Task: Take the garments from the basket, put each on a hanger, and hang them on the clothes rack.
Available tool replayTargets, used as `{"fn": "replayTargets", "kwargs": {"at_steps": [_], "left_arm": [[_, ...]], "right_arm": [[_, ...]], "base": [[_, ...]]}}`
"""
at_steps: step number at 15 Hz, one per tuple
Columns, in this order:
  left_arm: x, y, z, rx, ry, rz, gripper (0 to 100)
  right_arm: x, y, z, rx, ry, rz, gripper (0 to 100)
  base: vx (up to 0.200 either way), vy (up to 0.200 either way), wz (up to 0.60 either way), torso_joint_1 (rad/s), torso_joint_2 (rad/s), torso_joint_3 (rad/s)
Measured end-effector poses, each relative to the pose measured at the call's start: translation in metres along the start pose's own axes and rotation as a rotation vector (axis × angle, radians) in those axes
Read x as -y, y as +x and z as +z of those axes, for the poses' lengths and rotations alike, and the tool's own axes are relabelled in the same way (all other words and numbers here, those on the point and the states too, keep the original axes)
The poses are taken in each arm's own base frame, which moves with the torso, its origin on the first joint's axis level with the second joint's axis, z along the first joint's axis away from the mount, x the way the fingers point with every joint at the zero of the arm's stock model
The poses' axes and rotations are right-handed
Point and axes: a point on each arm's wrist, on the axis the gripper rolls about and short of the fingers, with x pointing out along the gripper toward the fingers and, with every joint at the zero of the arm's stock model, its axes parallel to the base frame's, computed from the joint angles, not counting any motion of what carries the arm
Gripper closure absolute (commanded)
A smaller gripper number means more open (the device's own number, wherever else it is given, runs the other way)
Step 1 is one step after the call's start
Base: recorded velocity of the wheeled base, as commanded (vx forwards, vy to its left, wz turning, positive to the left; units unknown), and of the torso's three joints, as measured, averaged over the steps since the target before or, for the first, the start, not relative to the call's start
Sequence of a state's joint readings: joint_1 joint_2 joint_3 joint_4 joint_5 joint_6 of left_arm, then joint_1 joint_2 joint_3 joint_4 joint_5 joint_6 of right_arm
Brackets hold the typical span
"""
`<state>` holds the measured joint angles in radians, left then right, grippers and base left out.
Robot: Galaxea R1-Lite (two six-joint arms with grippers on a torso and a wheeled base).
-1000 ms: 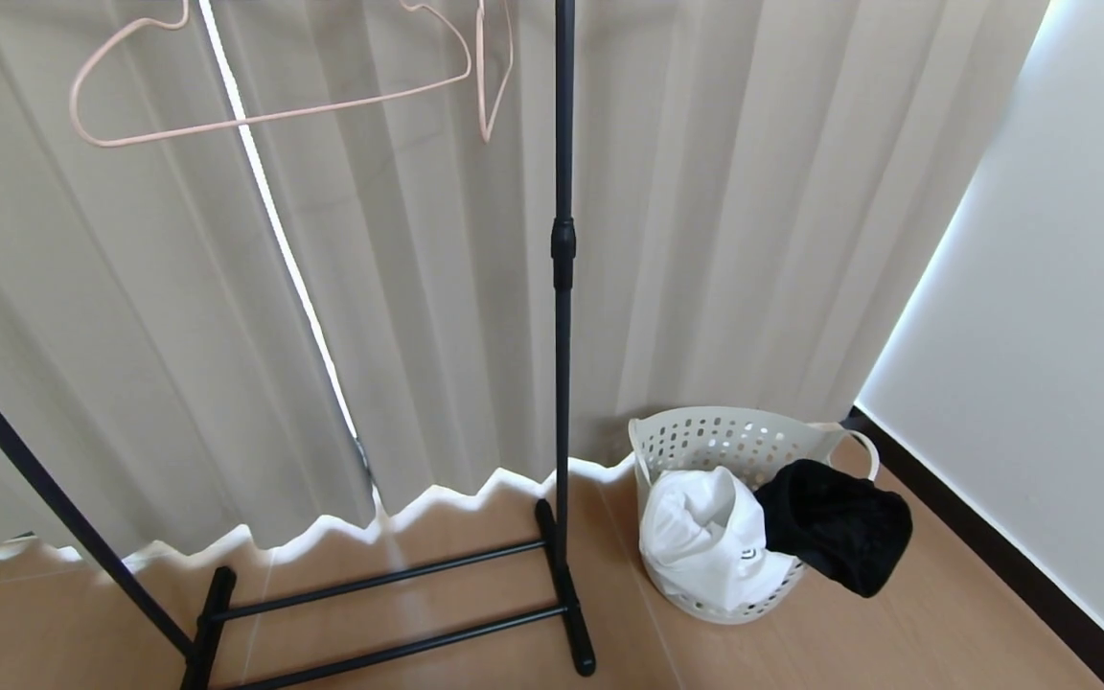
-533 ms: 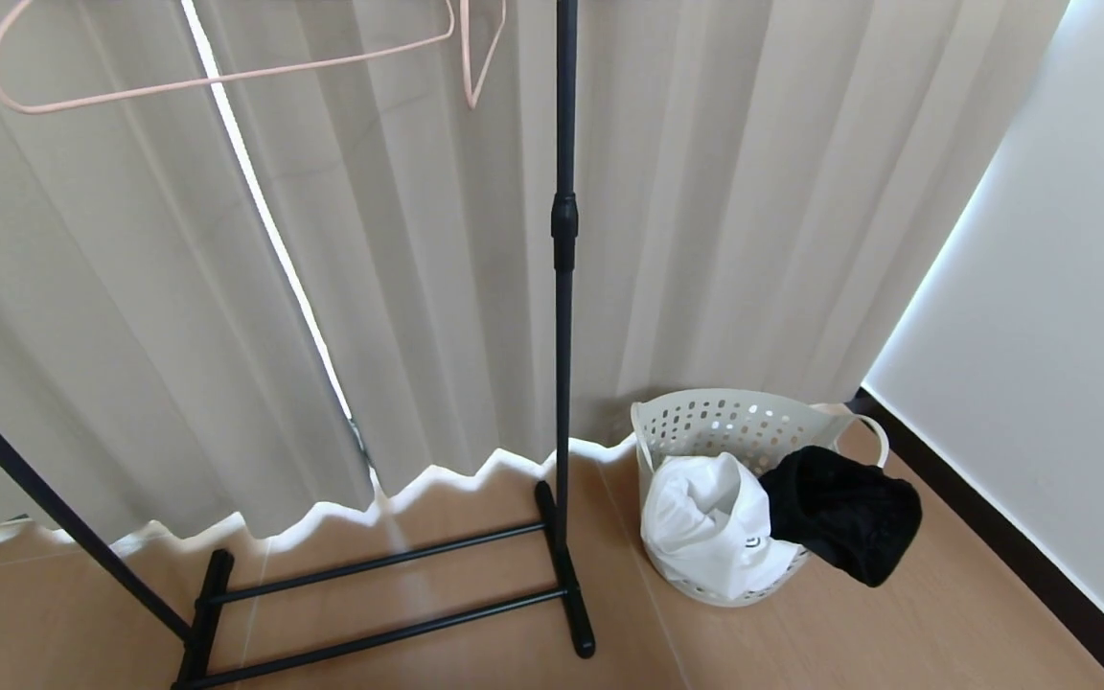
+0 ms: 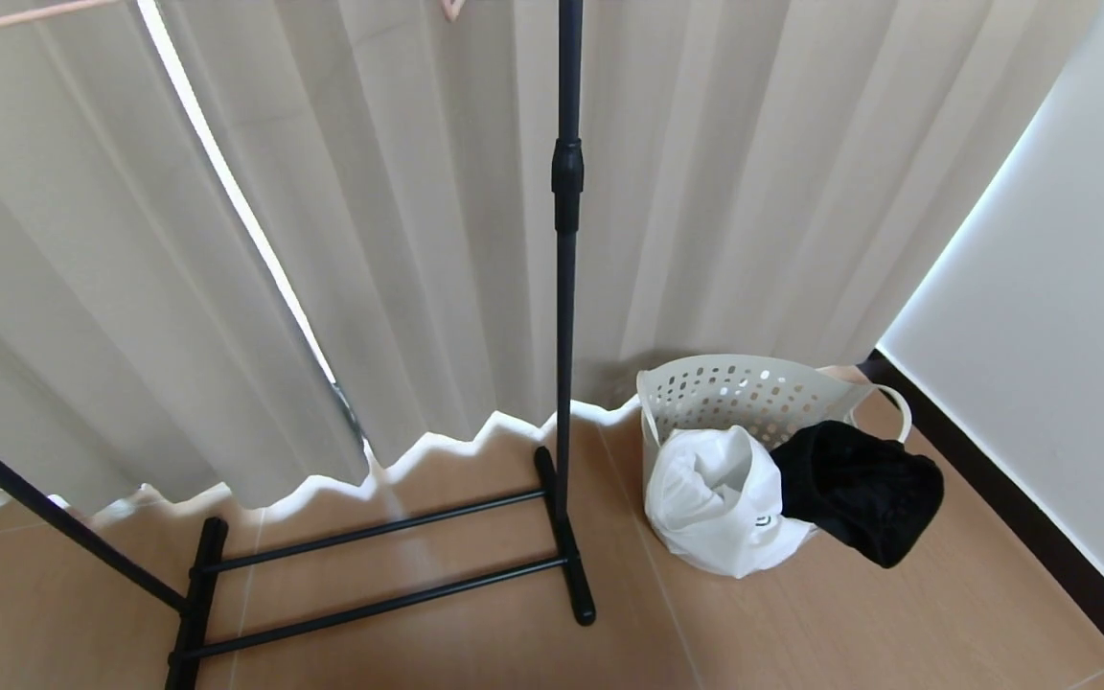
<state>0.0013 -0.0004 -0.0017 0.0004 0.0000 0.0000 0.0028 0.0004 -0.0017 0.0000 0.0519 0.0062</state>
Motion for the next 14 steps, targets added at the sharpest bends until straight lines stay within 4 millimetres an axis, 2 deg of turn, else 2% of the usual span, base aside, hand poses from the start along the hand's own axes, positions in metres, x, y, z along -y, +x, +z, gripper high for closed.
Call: {"fn": "replayTargets", "kwargs": {"at_steps": [3, 6, 12, 14], "left_arm": [[0.0000, 0.0000, 0.0000, 0.000, 0.000, 0.000, 0], [0.0000, 0.0000, 0.0000, 0.000, -0.004, 0.000, 0], [0.0000, 0.0000, 0.0000, 0.000, -0.006, -0.001, 0], [0.0000, 0.0000, 0.0000, 0.000, -0.006, 0.001, 0]], "right_arm": [[0.0000, 0.0000, 0.0000, 0.000, 0.000, -0.001, 0], [0.0000, 0.0000, 0.0000, 0.000, 0.000, -0.001, 0], [0.0000, 0.0000, 0.0000, 0.000, 0.000, 0.000, 0], [0.0000, 0.0000, 0.0000, 0.000, 0.000, -0.001, 0]], "base": [[0.000, 0.000, 0.00, 0.006, 0.00, -0.167], [0.000, 0.000, 0.00, -0.004, 0.00, -0.019], [0.200, 0.000, 0.00, -0.001, 0.00, 0.002], [0.000, 0.000, 0.00, 0.000, 0.00, 0.000]]}}
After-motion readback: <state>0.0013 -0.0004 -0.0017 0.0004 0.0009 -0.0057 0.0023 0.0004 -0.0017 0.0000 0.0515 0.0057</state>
